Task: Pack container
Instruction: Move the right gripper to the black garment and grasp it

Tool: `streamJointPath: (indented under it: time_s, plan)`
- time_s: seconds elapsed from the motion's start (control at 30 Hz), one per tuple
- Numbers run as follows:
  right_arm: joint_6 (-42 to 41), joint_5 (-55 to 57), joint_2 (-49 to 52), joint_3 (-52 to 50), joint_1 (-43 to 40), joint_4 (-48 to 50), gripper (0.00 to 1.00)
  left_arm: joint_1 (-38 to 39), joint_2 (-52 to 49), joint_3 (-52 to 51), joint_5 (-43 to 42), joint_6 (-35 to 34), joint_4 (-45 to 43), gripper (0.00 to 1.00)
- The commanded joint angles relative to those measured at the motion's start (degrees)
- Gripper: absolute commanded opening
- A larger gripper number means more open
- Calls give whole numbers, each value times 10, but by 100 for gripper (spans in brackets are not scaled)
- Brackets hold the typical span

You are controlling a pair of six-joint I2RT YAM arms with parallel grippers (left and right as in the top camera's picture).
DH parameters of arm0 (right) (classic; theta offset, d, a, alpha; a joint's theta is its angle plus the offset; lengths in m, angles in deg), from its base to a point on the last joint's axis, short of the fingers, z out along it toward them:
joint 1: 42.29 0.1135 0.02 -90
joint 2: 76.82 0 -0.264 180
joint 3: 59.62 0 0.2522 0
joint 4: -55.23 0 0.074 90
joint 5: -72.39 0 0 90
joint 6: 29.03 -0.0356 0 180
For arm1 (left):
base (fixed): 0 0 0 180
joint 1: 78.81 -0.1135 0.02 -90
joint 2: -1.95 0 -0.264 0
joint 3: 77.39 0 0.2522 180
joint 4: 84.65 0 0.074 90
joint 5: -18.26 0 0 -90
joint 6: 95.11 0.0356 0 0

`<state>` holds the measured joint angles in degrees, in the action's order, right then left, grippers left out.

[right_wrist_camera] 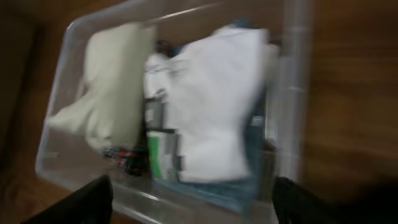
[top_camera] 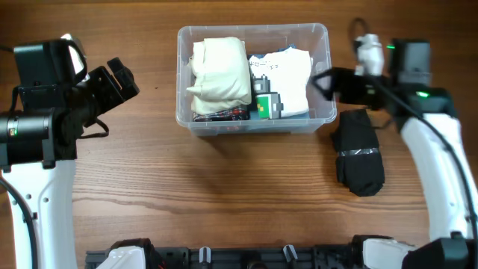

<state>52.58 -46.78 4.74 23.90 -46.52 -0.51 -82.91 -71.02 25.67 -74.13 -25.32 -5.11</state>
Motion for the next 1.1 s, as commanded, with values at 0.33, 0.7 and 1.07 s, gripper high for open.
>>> streamJointPath:
  time_s: [0.33, 0.7, 1.07]
  plan:
    - [-23, 99, 38, -156, -217, -66, 100, -3, 0, 0, 6, 5, -2, 100]
    - [-25, -7, 38, -348, -216, 127, 26, -3, 0, 0, 6, 5, -2, 100]
    - [-72, -258, -178, -213, -216, 64, 4, -3, 0, 0, 6, 5, -2, 100]
